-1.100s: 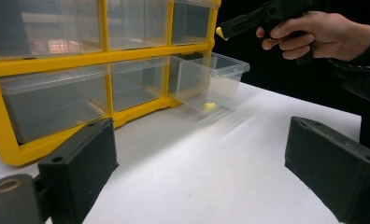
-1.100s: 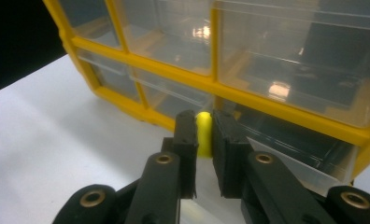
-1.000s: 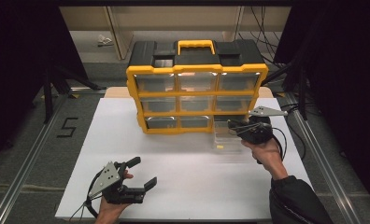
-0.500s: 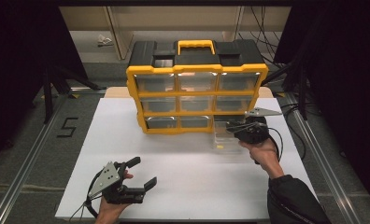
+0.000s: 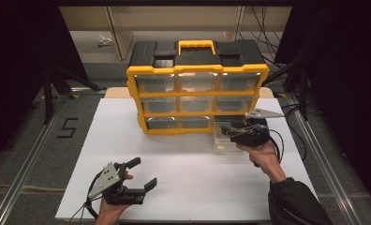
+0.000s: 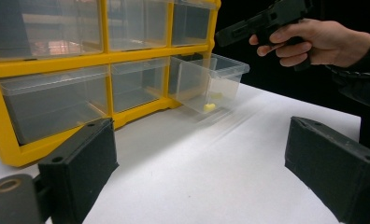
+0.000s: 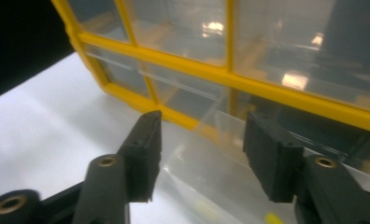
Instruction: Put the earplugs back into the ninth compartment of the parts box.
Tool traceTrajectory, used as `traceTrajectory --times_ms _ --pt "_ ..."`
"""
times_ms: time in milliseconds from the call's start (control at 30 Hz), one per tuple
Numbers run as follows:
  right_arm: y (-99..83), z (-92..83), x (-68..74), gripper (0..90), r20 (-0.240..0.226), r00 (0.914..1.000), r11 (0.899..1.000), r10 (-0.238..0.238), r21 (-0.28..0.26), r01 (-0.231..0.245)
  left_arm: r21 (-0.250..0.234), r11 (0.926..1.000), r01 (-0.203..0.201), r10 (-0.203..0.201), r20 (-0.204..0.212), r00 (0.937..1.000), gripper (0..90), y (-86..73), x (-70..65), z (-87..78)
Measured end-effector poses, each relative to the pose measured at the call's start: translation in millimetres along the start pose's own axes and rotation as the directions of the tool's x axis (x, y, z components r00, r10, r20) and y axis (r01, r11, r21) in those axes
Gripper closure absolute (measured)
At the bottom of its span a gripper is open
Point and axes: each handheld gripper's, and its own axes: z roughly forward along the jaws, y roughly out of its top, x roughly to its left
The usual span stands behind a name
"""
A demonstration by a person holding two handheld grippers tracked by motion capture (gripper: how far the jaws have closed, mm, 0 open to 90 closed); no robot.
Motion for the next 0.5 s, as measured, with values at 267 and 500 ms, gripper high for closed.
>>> traceTrajectory --times_ms 267,500 --pt "3.2 -8.5 24.2 39.0 -0.054 0.9974 0.997 -0.048 -0.061 0.045 -0.001 1.0000 0.000 0.000 0.001 1.0000 8.7 0.0 -0.1 -0.1" --pt "0.9 -12.8 41.5 37.3 -0.088 0.9935 0.993 -0.071 -0.102 0.062 0.001 1.0000 0.001 -0.001 -0.001 1.0000 8.7 0.1 -0.1 0.0"
